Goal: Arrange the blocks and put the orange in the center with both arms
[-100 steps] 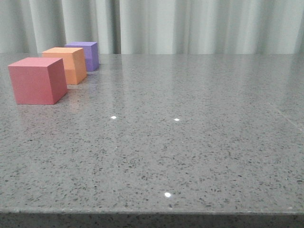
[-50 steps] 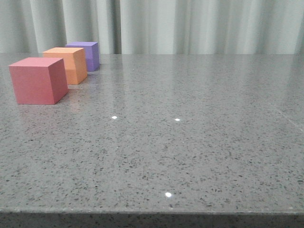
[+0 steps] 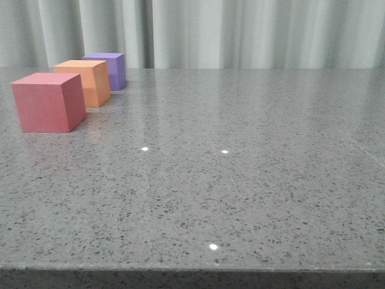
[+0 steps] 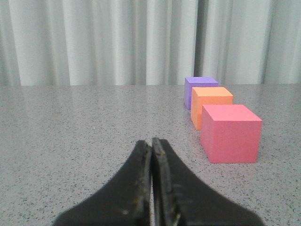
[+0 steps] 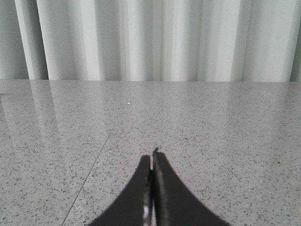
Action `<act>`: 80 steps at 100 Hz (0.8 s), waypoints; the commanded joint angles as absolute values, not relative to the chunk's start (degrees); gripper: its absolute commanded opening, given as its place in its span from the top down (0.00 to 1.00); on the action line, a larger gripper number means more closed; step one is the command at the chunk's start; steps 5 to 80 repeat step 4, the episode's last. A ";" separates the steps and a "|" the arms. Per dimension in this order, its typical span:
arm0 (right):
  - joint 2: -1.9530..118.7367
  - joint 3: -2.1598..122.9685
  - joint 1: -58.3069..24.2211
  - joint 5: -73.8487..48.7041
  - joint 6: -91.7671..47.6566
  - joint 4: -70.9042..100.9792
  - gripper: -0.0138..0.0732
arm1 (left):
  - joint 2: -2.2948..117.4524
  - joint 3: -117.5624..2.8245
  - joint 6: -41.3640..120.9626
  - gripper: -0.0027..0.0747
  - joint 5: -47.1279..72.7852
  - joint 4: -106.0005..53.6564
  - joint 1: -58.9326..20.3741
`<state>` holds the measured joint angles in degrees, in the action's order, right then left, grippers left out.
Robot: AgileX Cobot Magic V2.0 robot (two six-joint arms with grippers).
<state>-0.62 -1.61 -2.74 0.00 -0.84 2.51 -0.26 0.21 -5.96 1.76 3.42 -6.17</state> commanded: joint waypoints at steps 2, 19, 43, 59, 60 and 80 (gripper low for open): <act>-1.59 -0.53 -2.32 4.97 -1.31 2.82 0.92 | -2.36 2.60 -5.84 0.99 -3.21 3.45 -6.11; -1.59 -0.53 -2.32 4.97 -1.31 2.82 0.92 | -2.36 2.60 -5.84 0.99 -3.21 3.45 -6.11; -1.59 -0.53 -2.32 4.97 -1.31 2.82 0.92 | -2.36 2.60 -5.84 0.99 -3.21 3.45 -6.11; -1.59 -0.53 -2.32 4.97 -1.31 2.82 0.92 | -2.36 2.60 -5.84 0.99 -3.21 3.45 -6.11; -1.59 -0.53 -2.32 4.97 -1.31 2.82 0.92 | -2.36 2.60 -5.84 0.99 -3.21 3.45 -6.11; -1.59 -0.53 -2.32 4.97 -1.31 2.82 0.92 | -2.36 2.60 -5.84 0.99 -3.21 3.45 -6.11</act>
